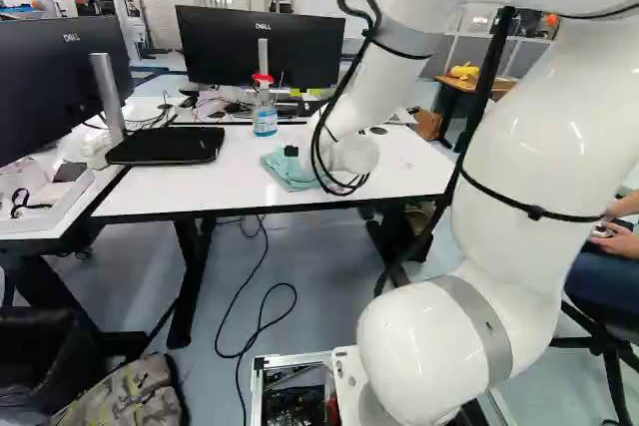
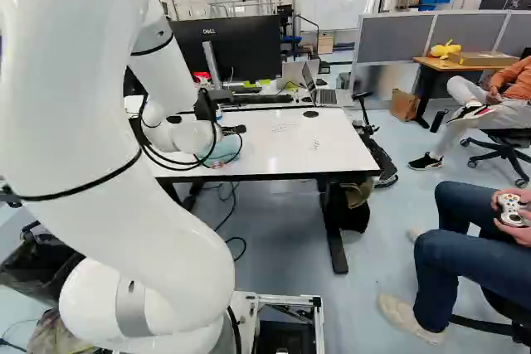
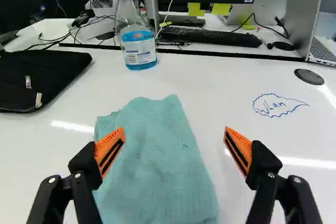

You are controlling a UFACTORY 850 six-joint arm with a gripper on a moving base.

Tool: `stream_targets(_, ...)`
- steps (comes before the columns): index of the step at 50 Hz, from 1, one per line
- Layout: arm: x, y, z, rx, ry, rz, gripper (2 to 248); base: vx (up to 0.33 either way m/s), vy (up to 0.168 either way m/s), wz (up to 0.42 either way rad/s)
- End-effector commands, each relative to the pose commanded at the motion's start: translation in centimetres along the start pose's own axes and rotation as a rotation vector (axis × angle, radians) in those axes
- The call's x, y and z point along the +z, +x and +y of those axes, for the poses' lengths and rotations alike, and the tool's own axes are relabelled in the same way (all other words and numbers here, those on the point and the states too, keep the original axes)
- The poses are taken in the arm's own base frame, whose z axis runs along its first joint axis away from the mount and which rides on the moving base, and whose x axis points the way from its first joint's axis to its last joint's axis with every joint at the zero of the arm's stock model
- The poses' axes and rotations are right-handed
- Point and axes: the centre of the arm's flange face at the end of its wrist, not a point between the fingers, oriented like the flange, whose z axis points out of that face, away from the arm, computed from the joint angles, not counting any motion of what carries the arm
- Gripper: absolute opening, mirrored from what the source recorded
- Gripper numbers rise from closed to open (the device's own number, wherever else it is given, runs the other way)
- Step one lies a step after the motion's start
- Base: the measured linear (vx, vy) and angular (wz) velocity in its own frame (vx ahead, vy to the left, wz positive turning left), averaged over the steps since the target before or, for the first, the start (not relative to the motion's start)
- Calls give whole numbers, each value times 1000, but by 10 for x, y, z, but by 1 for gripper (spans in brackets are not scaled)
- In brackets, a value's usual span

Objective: Clean the table with the green towel

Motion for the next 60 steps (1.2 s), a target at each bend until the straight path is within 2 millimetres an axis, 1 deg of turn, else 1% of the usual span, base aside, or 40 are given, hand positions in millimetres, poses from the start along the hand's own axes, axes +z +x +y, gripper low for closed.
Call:
stream_targets(17, 29, 6, -17, -18, 31, -85, 247, 0, 0, 0)
stream_targets(30, 45, 8, -30, -33, 53, -148, 247, 0, 0, 0)
stream_targets(37, 47, 6, -33, -38, 58, -182, 247, 0, 0, 0)
stream_targets(60, 47, 6, -33, -38, 58, -183, 247, 0, 0, 0)
